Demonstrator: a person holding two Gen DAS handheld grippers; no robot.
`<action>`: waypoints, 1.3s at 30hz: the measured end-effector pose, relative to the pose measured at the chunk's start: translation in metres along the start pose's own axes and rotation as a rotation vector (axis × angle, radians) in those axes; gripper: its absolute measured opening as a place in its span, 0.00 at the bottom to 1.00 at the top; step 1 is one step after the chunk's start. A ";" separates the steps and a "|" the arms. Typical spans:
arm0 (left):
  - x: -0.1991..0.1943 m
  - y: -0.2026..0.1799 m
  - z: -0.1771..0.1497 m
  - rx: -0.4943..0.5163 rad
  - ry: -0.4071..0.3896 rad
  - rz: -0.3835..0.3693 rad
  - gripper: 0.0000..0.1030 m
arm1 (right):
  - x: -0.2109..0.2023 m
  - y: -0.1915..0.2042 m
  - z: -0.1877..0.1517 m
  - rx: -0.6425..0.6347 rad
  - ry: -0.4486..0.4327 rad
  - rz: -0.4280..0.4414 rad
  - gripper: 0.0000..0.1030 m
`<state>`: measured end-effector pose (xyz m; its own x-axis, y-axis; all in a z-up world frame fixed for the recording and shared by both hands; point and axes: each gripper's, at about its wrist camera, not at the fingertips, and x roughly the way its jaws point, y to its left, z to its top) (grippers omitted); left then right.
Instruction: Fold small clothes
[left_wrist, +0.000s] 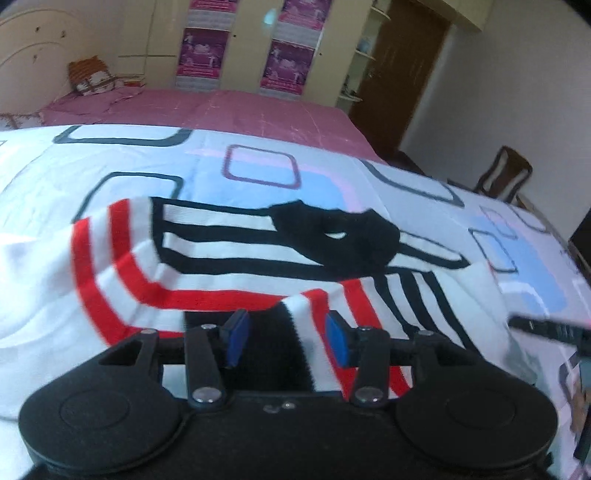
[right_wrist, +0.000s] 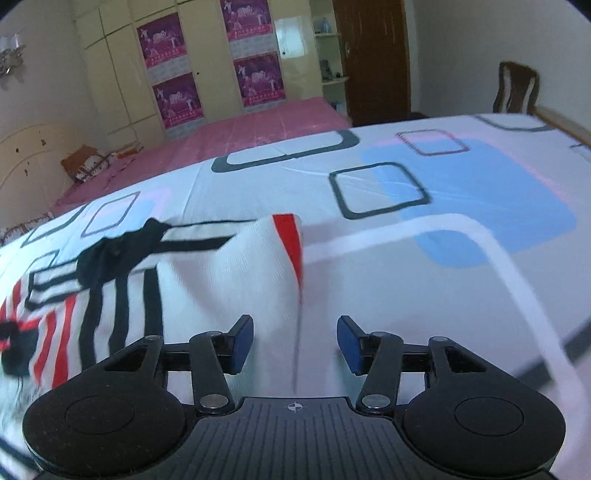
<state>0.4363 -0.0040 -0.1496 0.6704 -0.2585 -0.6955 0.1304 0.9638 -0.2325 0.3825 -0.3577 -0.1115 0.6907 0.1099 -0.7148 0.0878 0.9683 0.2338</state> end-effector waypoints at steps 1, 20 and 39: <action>0.005 -0.001 -0.001 0.004 0.007 0.004 0.43 | 0.010 0.000 0.006 0.007 0.004 0.005 0.49; 0.012 0.005 -0.011 0.036 0.044 0.071 0.41 | 0.054 0.001 0.032 -0.105 -0.032 -0.113 0.11; -0.015 0.025 -0.012 -0.056 0.056 0.094 0.46 | 0.031 0.098 -0.007 -0.260 -0.008 0.039 0.11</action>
<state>0.4209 0.0227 -0.1534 0.6356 -0.1716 -0.7527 0.0270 0.9793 -0.2005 0.4077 -0.2576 -0.1154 0.6955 0.1480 -0.7031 -0.1262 0.9885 0.0831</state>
